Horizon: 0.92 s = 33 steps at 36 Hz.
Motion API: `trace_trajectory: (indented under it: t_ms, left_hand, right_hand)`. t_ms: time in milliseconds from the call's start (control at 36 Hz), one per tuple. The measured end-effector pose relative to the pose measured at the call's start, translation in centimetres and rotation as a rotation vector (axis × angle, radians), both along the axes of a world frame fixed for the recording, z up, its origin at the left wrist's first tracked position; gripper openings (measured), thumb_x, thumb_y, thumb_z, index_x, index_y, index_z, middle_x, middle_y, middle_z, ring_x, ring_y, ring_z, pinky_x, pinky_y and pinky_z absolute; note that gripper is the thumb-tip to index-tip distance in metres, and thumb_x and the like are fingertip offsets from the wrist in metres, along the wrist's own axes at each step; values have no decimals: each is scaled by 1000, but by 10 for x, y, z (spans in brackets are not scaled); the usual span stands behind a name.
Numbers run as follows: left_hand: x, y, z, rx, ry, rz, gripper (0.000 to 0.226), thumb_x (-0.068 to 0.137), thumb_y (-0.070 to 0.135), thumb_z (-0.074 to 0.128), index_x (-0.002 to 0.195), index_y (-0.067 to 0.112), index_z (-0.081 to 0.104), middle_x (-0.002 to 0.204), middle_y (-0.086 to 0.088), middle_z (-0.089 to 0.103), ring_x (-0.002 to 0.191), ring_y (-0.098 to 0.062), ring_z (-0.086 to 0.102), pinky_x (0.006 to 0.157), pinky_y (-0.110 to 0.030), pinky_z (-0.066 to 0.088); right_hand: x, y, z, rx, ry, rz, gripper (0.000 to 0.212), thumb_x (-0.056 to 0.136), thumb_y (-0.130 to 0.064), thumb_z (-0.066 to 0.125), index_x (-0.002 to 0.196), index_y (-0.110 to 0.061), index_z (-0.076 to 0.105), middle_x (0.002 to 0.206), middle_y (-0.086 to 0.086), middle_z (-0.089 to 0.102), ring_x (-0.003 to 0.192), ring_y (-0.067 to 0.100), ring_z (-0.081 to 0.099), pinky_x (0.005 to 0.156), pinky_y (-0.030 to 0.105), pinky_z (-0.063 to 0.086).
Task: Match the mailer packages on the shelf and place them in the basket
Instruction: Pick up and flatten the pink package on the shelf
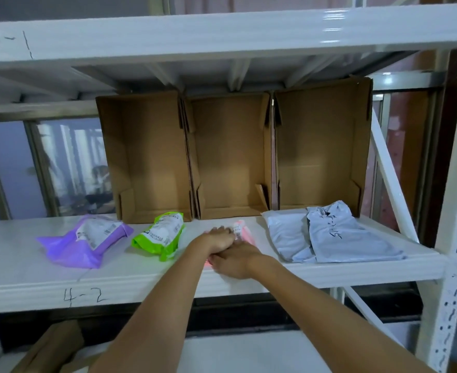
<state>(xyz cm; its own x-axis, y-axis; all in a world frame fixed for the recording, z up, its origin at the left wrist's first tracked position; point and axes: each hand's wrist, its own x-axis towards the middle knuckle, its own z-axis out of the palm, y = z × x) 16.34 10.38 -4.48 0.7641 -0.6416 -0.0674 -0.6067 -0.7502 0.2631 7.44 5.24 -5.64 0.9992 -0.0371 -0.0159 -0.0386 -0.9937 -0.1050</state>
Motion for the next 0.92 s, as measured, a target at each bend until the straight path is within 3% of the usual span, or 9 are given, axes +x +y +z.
trace_trajectory:
  t_ms: [222, 306, 361, 417, 472, 583, 667, 750, 917]
  left_hand:
    - [-12, 6, 0, -213, 115, 58, 44, 102, 30, 23, 133, 10, 48, 145, -11, 43, 134, -25, 38, 110, -34, 25]
    - [-4, 15, -12, -495, 105, 127, 31, 98, 32, 34, 106, 22, 62, 126, -3, 59, 119, -25, 53, 107, -35, 36]
    - [3, 22, -13, -550, -1, 177, 23, 94, 34, 37, 88, 28, 57, 117, -12, 63, 111, -31, 57, 100, -40, 43]
    - [-4, 27, -9, -506, -57, 184, 24, 98, 27, 33, 91, 21, 55, 112, -17, 61, 108, -32, 57, 94, -37, 43]
    - [-14, 30, -5, -441, -124, 119, 30, 101, 22, 33, 116, 11, 56, 129, -19, 55, 122, -31, 51, 102, -37, 40]
    - [-28, 28, -13, -126, -175, -47, 49, 103, 25, 29, 148, 6, 28, 158, -15, 21, 145, -27, 21, 118, -34, 17]
    - [-30, 28, -20, -15, -197, -1, 55, 103, 33, 21, 152, 9, 18, 161, -9, 11, 148, -23, 12, 120, -35, 14]
    - [-26, 26, -19, 46, -159, 10, 57, 103, 37, 17, 154, 13, 9, 162, -4, 2, 149, -19, 2, 121, -35, 8]
    - [-26, 24, -16, 100, -122, 13, 58, 102, 38, 16, 154, 15, 6, 162, -1, -1, 149, -16, 0, 120, -34, 4]
  right_hand:
    - [7, -2, -12, 83, -76, -26, 50, 101, -40, 30, 145, -20, 44, 152, 6, 39, 138, 24, 36, 112, 38, 31]
    - [0, -4, -10, 342, -188, -29, 39, 98, -31, 43, 128, -13, 61, 136, 11, 55, 121, 24, 51, 102, 39, 41]
    - [-8, -8, -6, 591, -396, -63, 31, 97, -20, 44, 117, -9, 66, 122, 12, 61, 109, 22, 56, 99, 36, 43]
    - [-16, -14, -6, 646, -623, -140, 26, 97, -15, 46, 112, -10, 66, 118, 9, 62, 105, 19, 57, 95, 27, 42]
    - [-23, -23, -10, 432, -715, -179, 26, 96, -20, 46, 112, -12, 65, 116, 4, 61, 101, 17, 58, 85, 23, 42]
    - [-31, -33, -18, 131, -495, -123, 43, 98, -38, 32, 126, -15, 57, 136, 3, 52, 121, 21, 52, 92, 31, 46]
    - [-35, -33, -16, -69, -183, -82, 56, 104, -43, 17, 153, -18, 26, 163, -2, 11, 148, 17, 16, 115, 40, 28]
    - [-38, -30, -9, -106, -86, -85, 59, 104, -44, 10, 156, -17, 9, 163, 0, -2, 150, 16, 4, 119, 40, 18]
    - [-34, -28, -5, -111, -3, -114, 59, 104, -43, 10, 156, -16, 7, 163, -2, -5, 150, 15, 1, 120, 39, 15]
